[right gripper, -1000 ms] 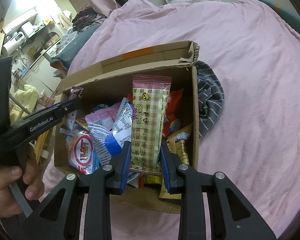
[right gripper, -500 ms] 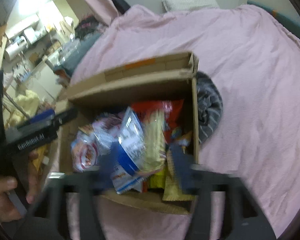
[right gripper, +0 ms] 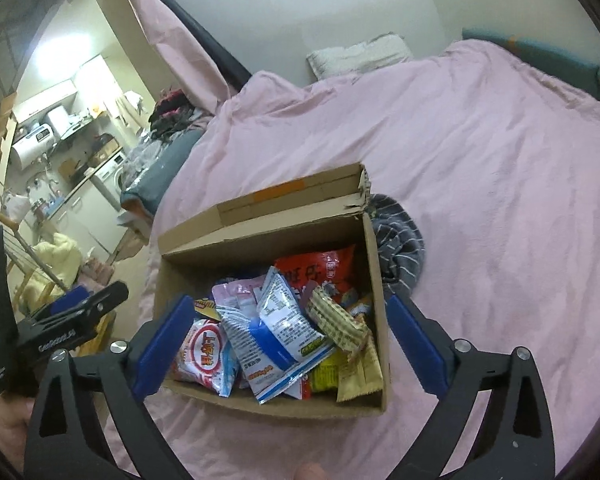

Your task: Organize snacks

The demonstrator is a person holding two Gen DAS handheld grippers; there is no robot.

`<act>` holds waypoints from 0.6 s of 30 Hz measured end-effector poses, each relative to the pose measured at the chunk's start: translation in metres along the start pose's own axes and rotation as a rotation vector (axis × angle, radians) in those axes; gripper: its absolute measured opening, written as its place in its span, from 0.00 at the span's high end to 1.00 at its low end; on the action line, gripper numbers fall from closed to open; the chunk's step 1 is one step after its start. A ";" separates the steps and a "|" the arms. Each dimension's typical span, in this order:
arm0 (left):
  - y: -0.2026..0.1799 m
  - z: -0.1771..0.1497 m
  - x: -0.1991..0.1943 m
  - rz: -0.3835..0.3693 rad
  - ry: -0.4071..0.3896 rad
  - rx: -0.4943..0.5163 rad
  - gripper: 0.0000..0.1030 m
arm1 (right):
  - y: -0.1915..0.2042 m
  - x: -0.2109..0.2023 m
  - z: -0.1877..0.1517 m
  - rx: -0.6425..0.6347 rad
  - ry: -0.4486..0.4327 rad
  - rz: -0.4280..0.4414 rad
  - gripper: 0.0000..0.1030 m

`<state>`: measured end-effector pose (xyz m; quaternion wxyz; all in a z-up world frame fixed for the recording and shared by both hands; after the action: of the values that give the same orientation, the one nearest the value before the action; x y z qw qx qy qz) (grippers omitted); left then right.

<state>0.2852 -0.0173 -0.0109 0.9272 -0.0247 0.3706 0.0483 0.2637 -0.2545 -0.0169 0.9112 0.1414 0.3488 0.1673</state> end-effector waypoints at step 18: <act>0.053 -0.077 -0.081 -0.008 -0.060 -0.019 0.00 | 0.041 -0.066 -0.053 -0.132 -0.110 -0.118 0.00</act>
<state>0.1689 0.0237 -0.0114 0.9378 -0.0336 0.3420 0.0486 0.1730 -0.2362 -0.0004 0.9446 0.0694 0.2942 0.1276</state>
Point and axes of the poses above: each gripper's, at about its wrist camera, not at the fingertips, and x roughly the way its jaws point, y to its left, z to its top, the point moved 9 cm from there along x, roughly the way its jaws point
